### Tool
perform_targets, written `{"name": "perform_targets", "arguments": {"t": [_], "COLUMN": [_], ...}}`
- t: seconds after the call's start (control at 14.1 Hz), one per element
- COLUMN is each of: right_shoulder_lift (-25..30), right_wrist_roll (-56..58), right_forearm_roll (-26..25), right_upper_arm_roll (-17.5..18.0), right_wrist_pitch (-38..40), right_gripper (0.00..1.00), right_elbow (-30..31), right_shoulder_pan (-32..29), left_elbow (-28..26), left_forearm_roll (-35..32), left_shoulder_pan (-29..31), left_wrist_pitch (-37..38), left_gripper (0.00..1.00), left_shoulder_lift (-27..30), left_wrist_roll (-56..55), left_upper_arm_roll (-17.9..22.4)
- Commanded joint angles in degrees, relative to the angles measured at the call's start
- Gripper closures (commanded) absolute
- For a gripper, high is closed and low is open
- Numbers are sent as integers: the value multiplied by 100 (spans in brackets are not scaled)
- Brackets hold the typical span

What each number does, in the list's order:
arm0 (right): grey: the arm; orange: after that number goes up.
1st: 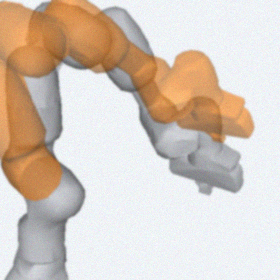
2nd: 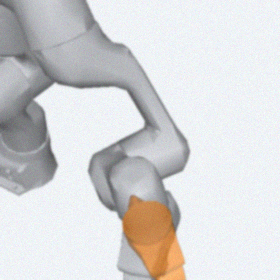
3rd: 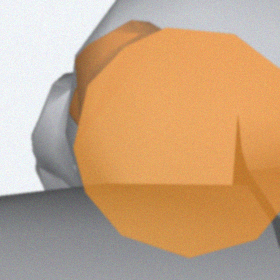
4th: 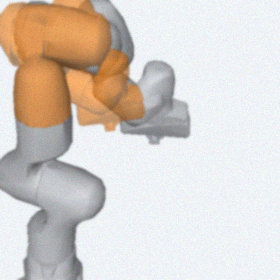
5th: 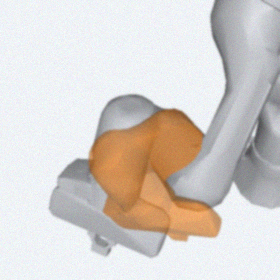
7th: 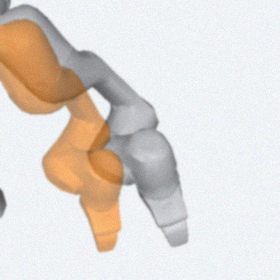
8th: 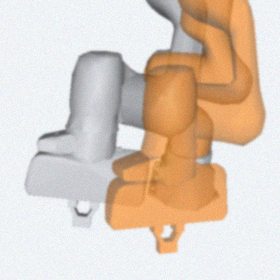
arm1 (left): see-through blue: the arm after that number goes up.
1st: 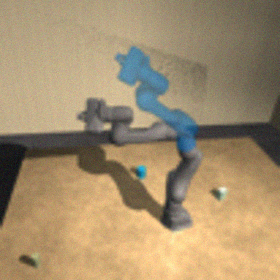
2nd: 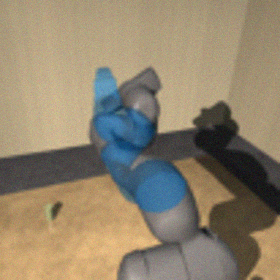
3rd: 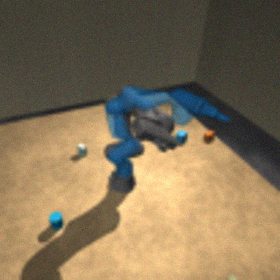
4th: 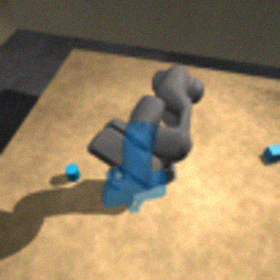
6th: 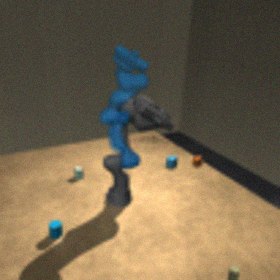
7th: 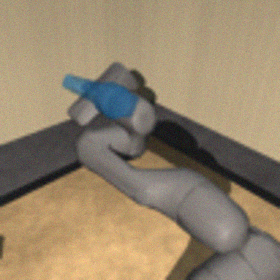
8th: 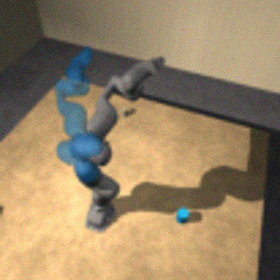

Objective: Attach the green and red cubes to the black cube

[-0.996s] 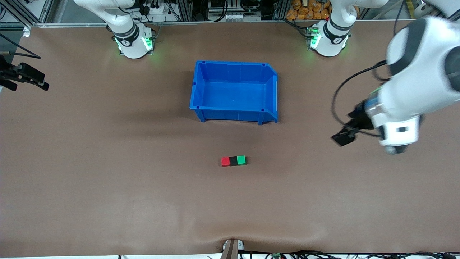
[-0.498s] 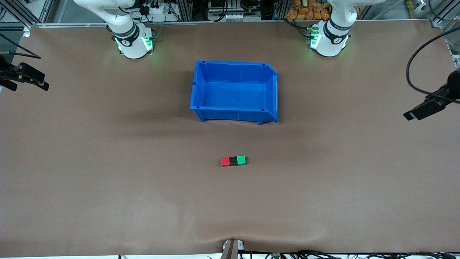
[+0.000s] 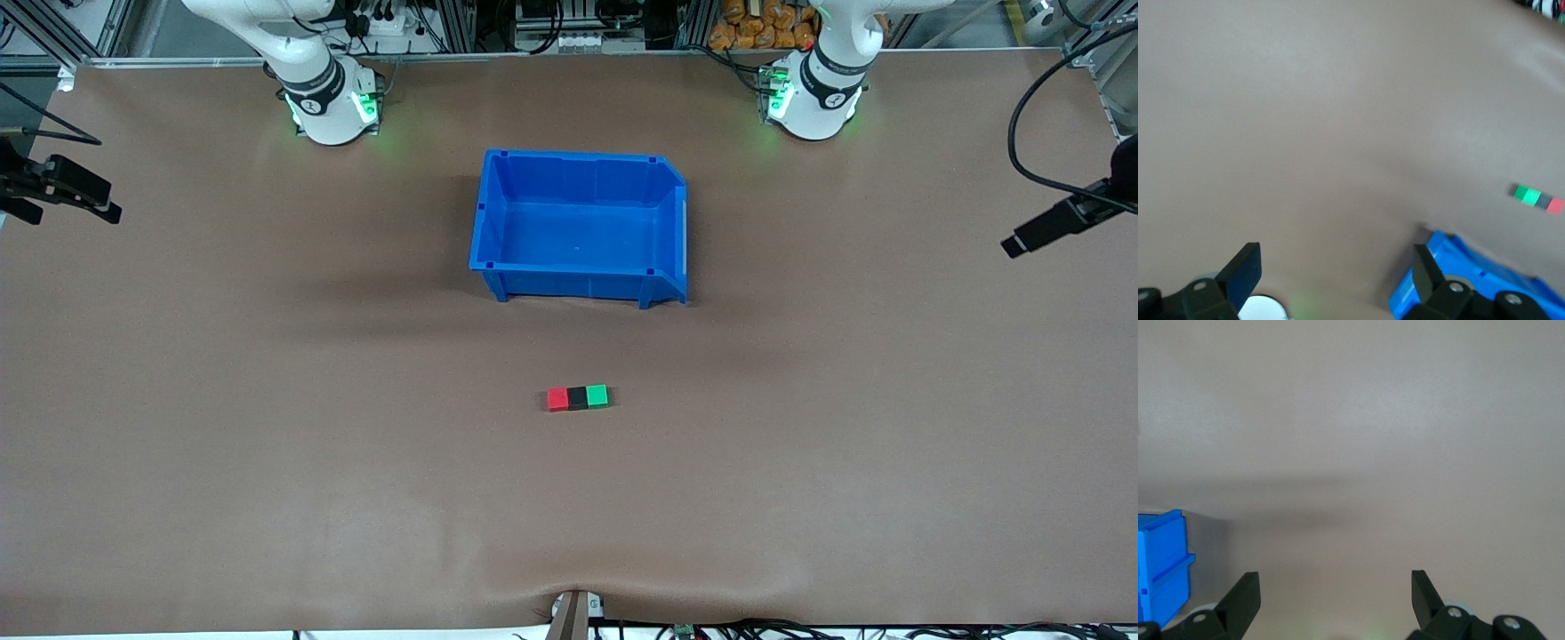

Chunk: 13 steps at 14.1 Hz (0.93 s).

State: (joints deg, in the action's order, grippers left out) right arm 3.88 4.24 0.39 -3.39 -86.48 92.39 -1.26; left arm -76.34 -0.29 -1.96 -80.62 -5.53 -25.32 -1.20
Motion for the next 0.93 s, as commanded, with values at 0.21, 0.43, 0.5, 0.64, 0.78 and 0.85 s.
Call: {"name": "perform_targets", "arguments": {"t": [0.21, 0.43, 0.5, 0.64, 0.78, 0.85], "right_shoulder_lift": [-54, -54, -54, -54, -54, -54], "right_wrist_roll": [24, 24, 24, 24, 24, 24], "right_forearm_roll": [92, 92, 92, 92, 92, 92], "right_upper_arm_roll": [14, 14, 14, 14, 14, 14], "right_wrist_pitch": [78, 78, 78, 78, 78, 78], "right_gripper": [0, 0, 0, 0, 0, 0], "right_elbow": [-124, -124, -124, -116, -116, -116], "right_shoulder_pan": [-50, -50, -50, -50, -59, -59], "left_elbow": [-1224, -1506, -1507, -1515, -1489, -1480], "left_forearm_roll": [-103, -226, -226, -235, -235, -235], "left_shoulder_pan": [-191, -182, -182, -138, -138, -173], "left_wrist_pitch": [-375, -375, -367, -297, -183, -165], "left_gripper": [0, 0, 0, 0, 0, 0], "left_shoulder_lift": [947, 1237, 1238, 1247, 1247, 1230], "left_wrist_roll": [527, 563, 676, 1132, 1336, 1354], "left_upper_arm_roll": [120, 76, 67, 58, 59, 58]}}
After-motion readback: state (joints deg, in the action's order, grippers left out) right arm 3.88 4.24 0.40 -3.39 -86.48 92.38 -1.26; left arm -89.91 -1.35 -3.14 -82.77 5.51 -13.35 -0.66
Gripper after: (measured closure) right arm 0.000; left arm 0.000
